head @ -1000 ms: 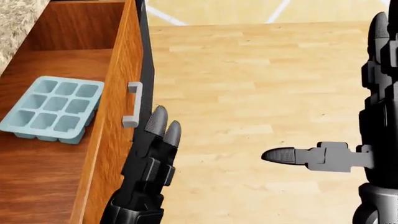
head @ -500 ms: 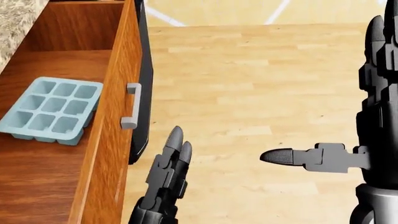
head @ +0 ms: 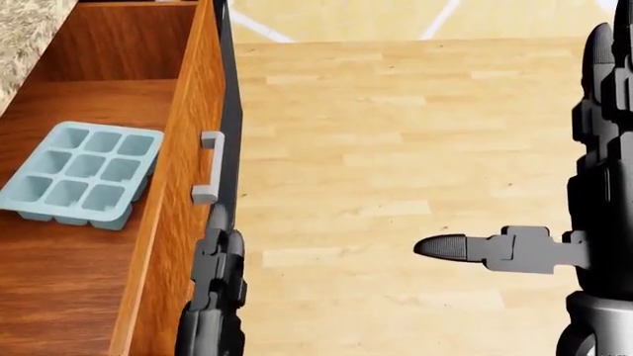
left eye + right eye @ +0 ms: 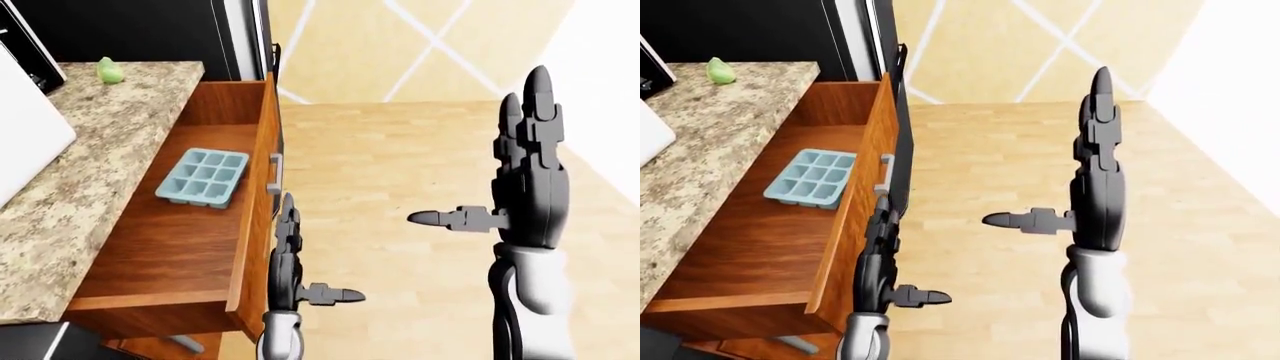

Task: Close the right drawer.

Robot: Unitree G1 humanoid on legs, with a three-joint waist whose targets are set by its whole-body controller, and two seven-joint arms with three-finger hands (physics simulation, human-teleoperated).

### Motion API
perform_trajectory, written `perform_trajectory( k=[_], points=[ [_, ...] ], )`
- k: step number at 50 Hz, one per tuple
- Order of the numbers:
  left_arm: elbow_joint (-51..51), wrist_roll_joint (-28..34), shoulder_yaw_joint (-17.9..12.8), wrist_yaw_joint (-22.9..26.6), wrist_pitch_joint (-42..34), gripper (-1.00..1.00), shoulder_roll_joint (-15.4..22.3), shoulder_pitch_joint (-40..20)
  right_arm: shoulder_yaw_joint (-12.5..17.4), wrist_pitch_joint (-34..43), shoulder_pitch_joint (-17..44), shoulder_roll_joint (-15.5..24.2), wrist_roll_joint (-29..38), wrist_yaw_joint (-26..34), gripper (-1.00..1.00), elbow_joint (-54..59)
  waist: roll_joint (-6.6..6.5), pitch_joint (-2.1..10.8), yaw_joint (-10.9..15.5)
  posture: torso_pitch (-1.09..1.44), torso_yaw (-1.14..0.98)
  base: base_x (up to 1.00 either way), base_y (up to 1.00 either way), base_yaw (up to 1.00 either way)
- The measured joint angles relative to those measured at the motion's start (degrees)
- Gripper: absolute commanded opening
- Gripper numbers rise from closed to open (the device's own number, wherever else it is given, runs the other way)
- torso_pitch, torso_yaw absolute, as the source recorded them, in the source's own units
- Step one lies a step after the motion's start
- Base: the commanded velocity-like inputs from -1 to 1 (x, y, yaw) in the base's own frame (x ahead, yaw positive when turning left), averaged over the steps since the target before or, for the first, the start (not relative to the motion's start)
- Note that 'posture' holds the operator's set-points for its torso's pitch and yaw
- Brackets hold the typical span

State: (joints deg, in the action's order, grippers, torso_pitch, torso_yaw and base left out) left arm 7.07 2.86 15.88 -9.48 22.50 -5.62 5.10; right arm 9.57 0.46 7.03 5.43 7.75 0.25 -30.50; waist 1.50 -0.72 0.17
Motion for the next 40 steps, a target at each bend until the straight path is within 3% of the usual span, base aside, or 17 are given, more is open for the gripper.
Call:
perform_trajectory(
  k=[10,40],
  points=[
    [3.7,0.7,-3.0,-4.5,-1.5,1.0,-0.6,-2.2,0.2,-0.2,-0.1,0.1,-0.2,-0.1,1.0,0.0,-0.04,0.09,-0.1,0.0,0.0,0.0,0.0,0.0],
    [7.5,-2.9,-7.2,-7.3,-3.7,1.0,-1.1,-6.0,0.1,-0.1,-0.2,0.0,0.0,0.1,1.0,-0.4,-0.17,0.18,-0.3,0.0,0.0,0.0,0.0,0.0]
  ],
)
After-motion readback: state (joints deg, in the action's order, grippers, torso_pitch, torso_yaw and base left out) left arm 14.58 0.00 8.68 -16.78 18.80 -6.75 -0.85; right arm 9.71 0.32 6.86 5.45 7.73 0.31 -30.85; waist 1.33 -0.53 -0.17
